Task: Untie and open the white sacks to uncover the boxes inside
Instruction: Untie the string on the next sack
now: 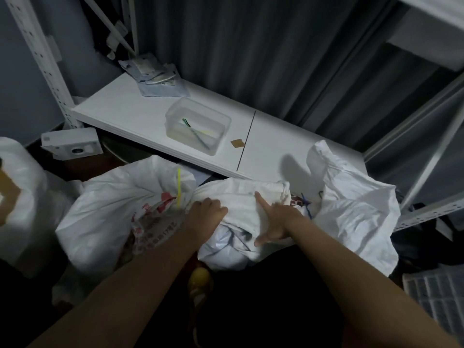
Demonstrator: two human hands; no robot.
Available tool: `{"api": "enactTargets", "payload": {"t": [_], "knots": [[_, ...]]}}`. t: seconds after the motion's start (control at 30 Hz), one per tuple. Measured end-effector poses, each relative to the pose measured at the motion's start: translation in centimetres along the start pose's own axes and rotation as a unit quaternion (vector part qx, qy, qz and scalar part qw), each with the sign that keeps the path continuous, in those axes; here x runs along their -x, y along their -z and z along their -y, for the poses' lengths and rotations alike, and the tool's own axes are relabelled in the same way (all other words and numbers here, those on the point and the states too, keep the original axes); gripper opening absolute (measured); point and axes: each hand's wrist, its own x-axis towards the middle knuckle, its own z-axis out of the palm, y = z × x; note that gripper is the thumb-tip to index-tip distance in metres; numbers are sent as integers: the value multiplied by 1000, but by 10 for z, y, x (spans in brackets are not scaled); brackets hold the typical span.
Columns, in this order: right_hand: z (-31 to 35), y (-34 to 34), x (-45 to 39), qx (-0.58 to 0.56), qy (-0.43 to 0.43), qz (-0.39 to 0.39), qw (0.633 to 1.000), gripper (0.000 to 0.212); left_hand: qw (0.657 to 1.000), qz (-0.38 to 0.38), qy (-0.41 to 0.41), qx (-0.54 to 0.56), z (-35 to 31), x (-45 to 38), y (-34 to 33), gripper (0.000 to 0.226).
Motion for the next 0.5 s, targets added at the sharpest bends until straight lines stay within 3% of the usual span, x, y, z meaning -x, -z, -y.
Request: {"api": "enactTargets", "payload": {"t": [0.07,0.17,0.27,0.4,0.47,0.5], "knots": [[14,-10,-4,-43,25,-16,999,116,1000,3,-21,-8,15,11,9,15],[51,-27,-10,-194,99,-73,973,83,998,4,-42,36,56,38,9,31],[104,-61,-20,-354,164,-106,915,71,999,3,-31,14,93,70,12,32],[171,-99,-25,-480,144,23,865,100,999,4,-16,-39,117,111,6,36],[190,-96,-16,-412,144,97,895,109,998,29,-23,-53,119,129,0,39],[193,-89,-11,-348,153,118,917,104,997,47,-28,-57,118,136,-3,41]]}}
